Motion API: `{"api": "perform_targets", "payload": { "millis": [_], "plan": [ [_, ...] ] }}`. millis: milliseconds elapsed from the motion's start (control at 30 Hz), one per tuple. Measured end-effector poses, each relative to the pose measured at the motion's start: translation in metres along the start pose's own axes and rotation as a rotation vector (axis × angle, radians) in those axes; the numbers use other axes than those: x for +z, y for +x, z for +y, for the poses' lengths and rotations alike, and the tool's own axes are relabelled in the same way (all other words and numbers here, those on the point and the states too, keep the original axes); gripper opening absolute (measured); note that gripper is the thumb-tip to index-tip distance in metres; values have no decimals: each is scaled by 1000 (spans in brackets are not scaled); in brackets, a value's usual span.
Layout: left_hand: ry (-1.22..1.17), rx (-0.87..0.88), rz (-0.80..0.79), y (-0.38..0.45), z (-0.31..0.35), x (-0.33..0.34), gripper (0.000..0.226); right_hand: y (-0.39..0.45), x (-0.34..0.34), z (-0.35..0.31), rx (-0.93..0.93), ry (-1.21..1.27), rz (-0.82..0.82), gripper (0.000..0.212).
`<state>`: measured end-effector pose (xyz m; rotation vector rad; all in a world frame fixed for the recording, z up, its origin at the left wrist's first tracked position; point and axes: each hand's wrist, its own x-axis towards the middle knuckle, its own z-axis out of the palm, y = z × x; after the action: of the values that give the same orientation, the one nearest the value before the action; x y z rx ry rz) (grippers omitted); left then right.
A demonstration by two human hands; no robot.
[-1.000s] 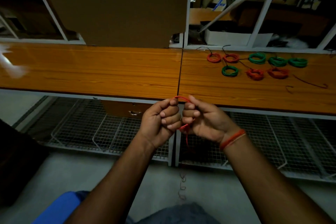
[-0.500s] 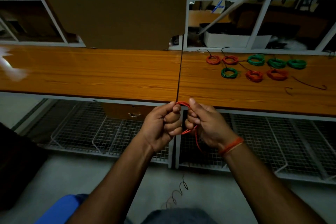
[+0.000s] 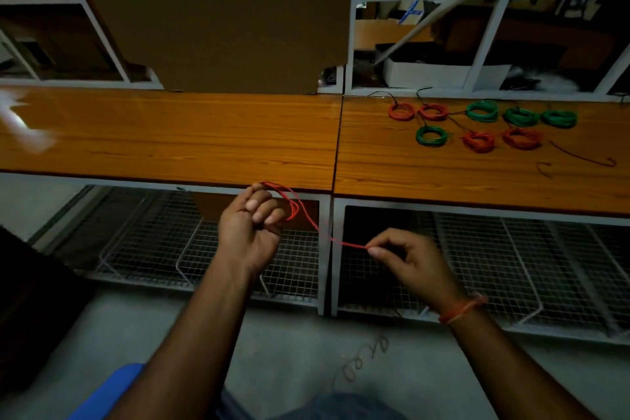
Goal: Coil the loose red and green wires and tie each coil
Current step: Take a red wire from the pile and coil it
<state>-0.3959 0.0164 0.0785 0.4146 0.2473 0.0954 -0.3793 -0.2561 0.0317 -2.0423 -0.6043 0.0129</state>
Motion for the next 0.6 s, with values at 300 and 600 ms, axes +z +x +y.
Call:
{"api": "perform_targets", "payload": {
  "millis": [300,600],
  "plan": [
    [1016,143,-200,-22,-36,14,28,35,-8,-74,-405,-116,-4,9],
    [1013,-74,-325,-21,-39,19,31,67,-20,-76,-207,128,34,12]
  ]
}}
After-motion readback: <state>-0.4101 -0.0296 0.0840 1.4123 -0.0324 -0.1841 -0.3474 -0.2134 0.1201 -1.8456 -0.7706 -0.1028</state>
